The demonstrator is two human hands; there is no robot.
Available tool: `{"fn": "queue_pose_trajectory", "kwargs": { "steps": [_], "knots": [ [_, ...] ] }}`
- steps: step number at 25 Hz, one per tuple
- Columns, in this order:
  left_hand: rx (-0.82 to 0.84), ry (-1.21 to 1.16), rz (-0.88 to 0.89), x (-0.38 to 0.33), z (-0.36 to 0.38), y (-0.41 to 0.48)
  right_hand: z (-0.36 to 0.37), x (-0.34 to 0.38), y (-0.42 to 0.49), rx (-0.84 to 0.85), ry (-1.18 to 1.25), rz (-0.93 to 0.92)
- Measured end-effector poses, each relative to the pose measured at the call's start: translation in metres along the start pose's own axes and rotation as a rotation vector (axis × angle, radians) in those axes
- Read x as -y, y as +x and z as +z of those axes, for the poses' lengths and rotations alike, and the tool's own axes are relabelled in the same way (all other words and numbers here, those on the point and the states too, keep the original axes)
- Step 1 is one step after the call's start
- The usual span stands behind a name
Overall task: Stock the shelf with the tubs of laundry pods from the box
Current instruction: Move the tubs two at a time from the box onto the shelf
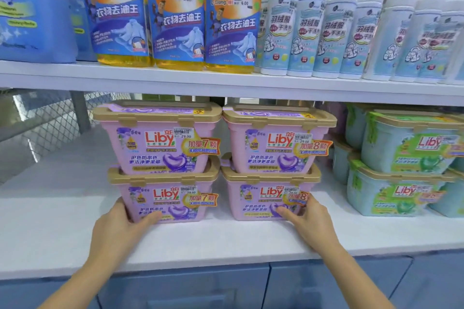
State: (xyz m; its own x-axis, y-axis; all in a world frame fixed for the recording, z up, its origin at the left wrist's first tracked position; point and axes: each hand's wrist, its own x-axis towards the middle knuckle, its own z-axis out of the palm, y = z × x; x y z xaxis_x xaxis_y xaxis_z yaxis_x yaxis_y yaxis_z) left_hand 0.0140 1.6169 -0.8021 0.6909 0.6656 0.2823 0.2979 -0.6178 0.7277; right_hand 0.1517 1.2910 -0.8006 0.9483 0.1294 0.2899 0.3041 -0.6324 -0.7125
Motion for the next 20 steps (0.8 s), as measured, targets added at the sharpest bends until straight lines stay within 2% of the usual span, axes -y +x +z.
{"fn": "queue_pose_trajectory", "kwargs": {
  "steps": [11, 14, 16, 20],
  "knots": [
    [0.039, -0.066, 0.064, -0.05, 0.102, 0.08, -0.006, -0.053, 0.111, -0.039, 0.052, 0.042],
    [0.095, -0.011, 0.07, -0.056, 0.119, 0.097, -0.01, -0.06, 0.131, -0.039, 0.117, 0.002],
    [0.13, 0.046, 0.047, -0.059, 0.127, 0.109, -0.012, -0.065, 0.143, -0.025, 0.078, 0.01],
    [0.111, 0.092, 0.046, -0.064, 0.14, 0.121, -0.011, -0.065, 0.151, -0.031, 0.025, 0.011]
  ]
}}
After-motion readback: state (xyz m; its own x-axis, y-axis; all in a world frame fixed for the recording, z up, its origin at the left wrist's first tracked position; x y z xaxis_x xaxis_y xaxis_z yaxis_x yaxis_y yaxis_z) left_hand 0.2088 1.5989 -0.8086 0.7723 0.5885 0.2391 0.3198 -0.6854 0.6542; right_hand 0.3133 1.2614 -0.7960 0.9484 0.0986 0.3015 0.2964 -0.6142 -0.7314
